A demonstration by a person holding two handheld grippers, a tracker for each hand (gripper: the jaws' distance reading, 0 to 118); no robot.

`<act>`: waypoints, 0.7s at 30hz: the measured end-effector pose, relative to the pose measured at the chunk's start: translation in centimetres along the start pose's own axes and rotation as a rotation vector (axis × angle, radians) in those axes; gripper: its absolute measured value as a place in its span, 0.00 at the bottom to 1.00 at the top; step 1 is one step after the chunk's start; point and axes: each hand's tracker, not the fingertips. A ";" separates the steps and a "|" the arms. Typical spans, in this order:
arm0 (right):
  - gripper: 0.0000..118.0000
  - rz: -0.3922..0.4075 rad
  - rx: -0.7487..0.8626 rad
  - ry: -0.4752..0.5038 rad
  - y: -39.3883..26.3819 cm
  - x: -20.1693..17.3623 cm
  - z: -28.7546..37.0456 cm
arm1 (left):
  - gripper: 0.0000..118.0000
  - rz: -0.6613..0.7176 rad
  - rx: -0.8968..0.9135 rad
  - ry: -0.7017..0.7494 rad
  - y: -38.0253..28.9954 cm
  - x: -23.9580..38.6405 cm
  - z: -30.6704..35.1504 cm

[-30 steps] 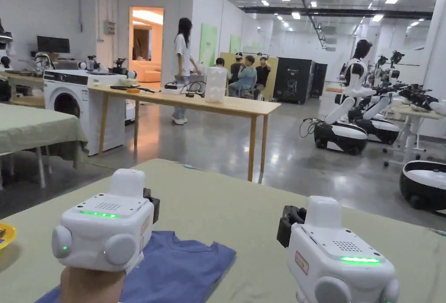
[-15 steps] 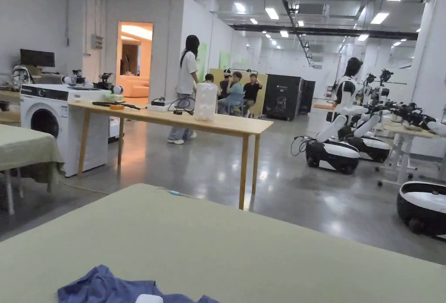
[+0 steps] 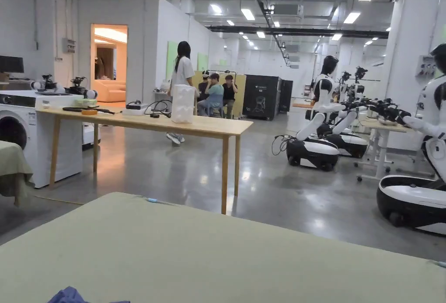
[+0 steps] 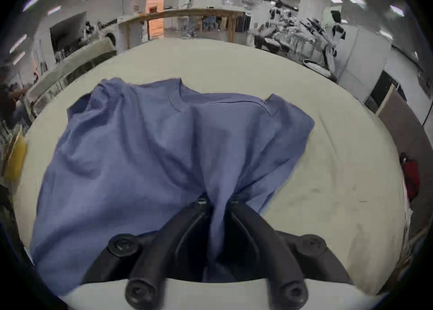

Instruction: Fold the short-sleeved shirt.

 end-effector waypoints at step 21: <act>0.06 -0.097 0.103 -0.371 1.0 16.3 19.8 | 0.03 -0.394 0.163 -0.676 -5.3 44.0 13.9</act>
